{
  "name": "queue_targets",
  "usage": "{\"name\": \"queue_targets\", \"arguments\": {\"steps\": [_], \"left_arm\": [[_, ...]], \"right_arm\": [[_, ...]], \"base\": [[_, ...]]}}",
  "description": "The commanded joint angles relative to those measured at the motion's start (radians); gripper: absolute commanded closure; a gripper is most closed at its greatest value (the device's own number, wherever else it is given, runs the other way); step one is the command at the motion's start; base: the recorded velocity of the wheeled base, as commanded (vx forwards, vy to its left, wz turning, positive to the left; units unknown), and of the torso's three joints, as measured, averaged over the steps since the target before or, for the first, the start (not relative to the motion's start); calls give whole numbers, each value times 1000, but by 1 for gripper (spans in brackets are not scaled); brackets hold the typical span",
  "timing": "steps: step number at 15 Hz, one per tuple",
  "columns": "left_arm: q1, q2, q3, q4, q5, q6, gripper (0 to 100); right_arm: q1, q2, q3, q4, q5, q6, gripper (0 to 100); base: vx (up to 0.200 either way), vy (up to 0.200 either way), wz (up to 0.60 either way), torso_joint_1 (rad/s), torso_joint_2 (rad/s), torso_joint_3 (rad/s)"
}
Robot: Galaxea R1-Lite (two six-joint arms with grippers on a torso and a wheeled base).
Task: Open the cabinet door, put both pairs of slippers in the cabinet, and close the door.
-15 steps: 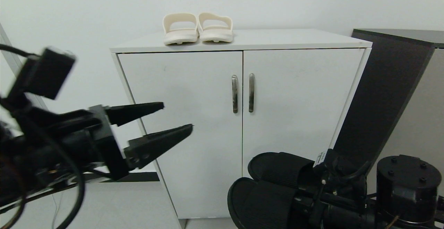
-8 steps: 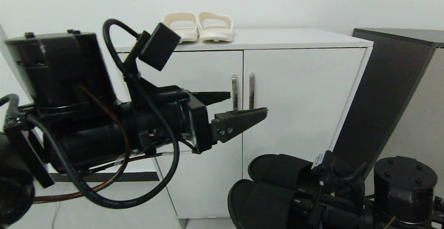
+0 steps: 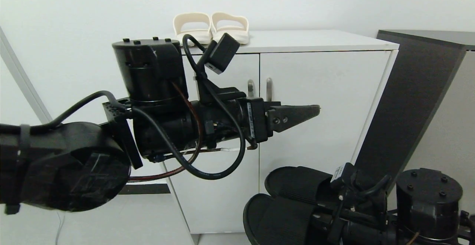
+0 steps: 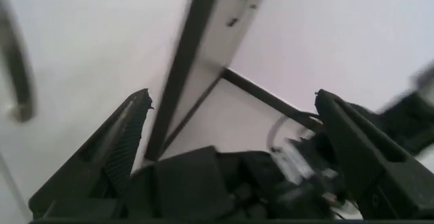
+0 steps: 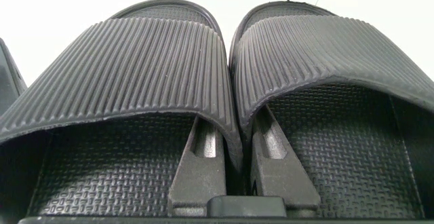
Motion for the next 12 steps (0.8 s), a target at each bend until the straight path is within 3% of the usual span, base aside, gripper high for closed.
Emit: {"name": "queue_targets", "arguments": {"steps": [1,3,9,12], "left_arm": [[1,41,-15,-4,24,-1,0],[16,68,-42,-3,85,2,0],[78,112,-81,0,145,1,0],[81,134,-84,-4,199,1,0]], "right_arm": [[0,5,0,-1,-1,-1,100],[0,8,0,-1,-1,-1,100],[0,15,0,-1,-1,-1,100],[0,15,-2,-1,-2,-1,100]], "base": [[0,0,0,0,0,0],[0,0,0,0,0,0],[0,0,0,0,0,0],[0,0,0,0,0,0]]}}
